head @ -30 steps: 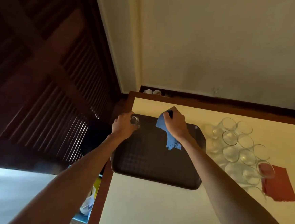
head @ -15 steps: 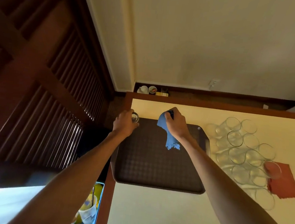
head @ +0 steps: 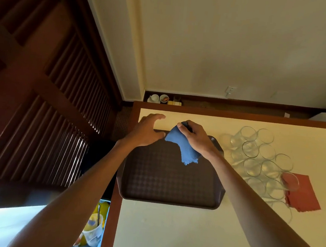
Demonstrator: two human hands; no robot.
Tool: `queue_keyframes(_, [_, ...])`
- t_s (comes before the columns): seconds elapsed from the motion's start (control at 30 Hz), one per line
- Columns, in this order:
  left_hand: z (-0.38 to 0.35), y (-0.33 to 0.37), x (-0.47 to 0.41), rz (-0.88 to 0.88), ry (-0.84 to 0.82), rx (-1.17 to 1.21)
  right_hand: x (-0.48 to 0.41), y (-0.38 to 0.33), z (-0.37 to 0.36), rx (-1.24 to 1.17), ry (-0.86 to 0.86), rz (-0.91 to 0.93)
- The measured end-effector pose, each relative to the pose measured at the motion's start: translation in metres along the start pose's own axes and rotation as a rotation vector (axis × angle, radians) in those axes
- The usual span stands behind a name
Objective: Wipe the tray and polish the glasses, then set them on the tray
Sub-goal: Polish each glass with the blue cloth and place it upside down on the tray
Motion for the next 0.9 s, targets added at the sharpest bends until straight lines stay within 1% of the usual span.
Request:
queue_keyframes(0.13, [-0.025,0.054,0.009,-0.042,-0.282,0.172,0.035,-0.004,0.04,-0.109,-0.021,0.007])
queue_keyframes(0.2, [-0.039,0.076,0.012,-0.079,-0.327,0.227,0.055,-0.001,0.062,-0.138,-0.02,-0.008])
queue_keyframes(0.27, [-0.049,0.093,0.013,-0.094,-0.324,0.284,0.072,0.001,0.082,-0.184,-0.046,-0.048])
queue_keyframes(0.3, [-0.061,0.113,0.016,-0.112,-0.329,0.299,0.091,0.006,0.102,-0.23,-0.067,-0.068])
queue_keyframes(0.43, [-0.093,0.184,0.029,-0.178,-0.292,0.324,0.146,0.028,0.157,-0.457,-0.268,-0.161])
queue_keyframes(0.5, [-0.114,0.216,0.037,-0.189,-0.252,0.34,0.171,0.043,0.182,-0.523,-0.303,-0.169])
queue_keyframes(0.57, [-0.142,0.243,0.045,-0.168,-0.187,0.397,0.199,0.061,0.209,-0.57,-0.241,-0.18])
queue_keyframes(0.7, [-0.194,0.262,0.055,-0.027,0.055,0.498,0.25,0.107,0.261,-0.719,-0.035,-0.245])
queue_keyframes(0.73, [-0.209,0.263,0.058,-0.01,0.091,0.455,0.263,0.12,0.274,-0.759,0.008,-0.264])
queue_keyframes(0.8, [-0.244,0.262,0.063,-0.029,0.102,0.242,0.287,0.143,0.295,-0.847,0.086,-0.305])
queue_keyframes(0.9, [-0.305,0.262,0.071,-0.14,-0.04,-0.13,0.31,0.177,0.319,-0.912,0.223,-0.287])
Point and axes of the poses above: each hand's wrist, its own x-axis away from the middle knuckle, its own z-axis out of the back of the hand, y = z × x, the point moved 2 cm from there along -x, towards the middle knuckle, and after that the axes turned 3 degrees about -y, right-handed, at the moved point
